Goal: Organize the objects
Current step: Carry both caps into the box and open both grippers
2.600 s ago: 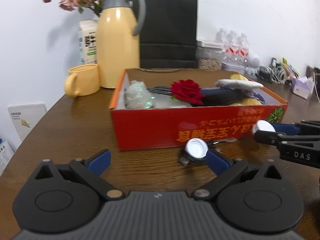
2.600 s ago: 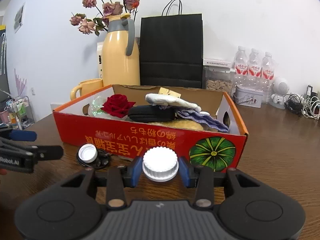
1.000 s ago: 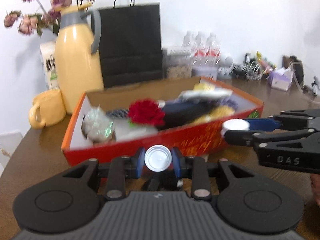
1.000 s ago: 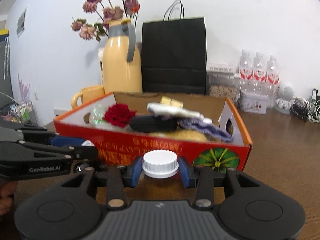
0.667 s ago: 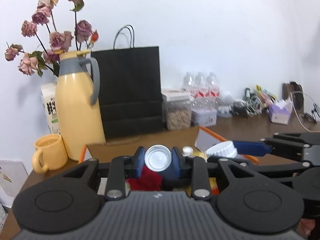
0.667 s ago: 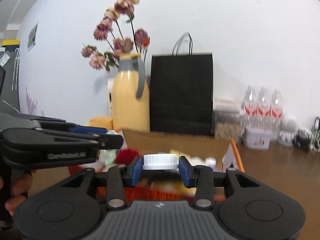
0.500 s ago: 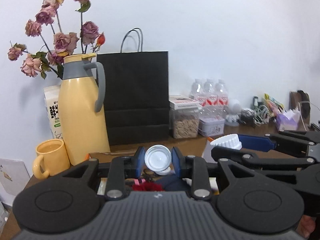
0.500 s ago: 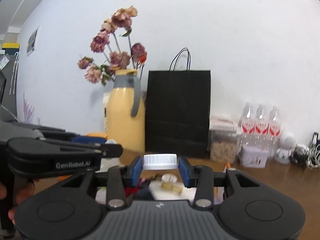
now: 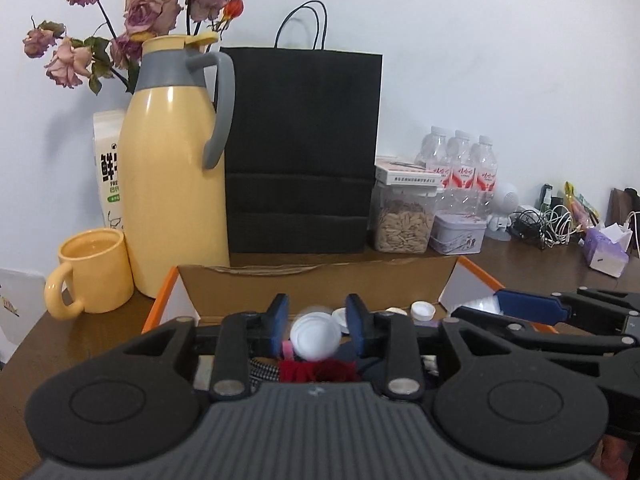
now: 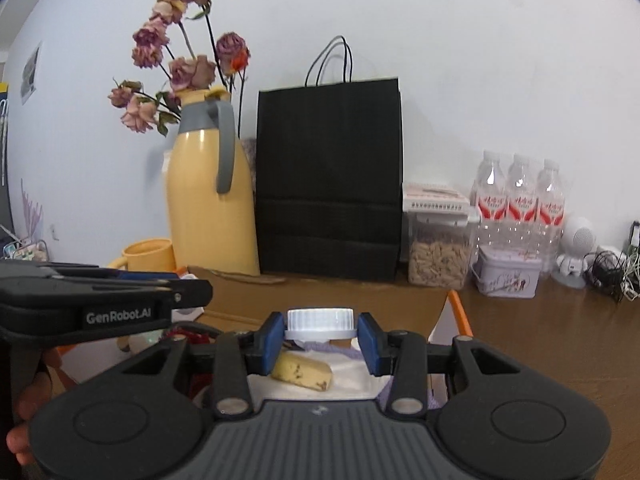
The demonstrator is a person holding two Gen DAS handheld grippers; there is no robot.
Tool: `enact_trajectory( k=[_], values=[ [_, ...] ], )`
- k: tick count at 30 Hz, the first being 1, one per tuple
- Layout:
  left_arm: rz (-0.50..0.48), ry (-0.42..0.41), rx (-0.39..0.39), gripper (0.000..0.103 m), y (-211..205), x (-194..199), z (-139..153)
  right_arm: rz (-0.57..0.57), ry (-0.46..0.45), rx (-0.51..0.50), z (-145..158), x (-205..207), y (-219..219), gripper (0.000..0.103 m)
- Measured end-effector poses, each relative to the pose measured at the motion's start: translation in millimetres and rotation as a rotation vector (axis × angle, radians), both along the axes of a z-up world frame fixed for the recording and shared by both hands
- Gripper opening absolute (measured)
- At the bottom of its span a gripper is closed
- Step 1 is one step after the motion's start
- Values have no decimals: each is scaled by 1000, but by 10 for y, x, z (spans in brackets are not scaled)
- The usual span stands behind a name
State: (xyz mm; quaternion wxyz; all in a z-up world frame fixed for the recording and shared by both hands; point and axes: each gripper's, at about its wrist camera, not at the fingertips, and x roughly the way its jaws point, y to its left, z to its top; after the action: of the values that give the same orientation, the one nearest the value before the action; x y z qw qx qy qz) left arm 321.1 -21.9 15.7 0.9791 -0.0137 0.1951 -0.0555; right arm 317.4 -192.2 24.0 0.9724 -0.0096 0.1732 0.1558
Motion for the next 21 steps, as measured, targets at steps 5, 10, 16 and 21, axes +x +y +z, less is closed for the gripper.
enact_trajectory(
  k=[5,10,16,21],
  values=[
    [62,-43,13,102,20,-72,25,-26,6,-3,-27,-5,-41,86],
    [83,-69,2,103,31,-125,79,-38,7,12,-14,-23,-77,103],
    [82,-84,-9,103,25,-181,105,-33,-4,18,28,-81,-72,103],
    [88,-106,-34,103,57,-313,205,-35,-37,21,115,-189,-80,103]
  ],
)
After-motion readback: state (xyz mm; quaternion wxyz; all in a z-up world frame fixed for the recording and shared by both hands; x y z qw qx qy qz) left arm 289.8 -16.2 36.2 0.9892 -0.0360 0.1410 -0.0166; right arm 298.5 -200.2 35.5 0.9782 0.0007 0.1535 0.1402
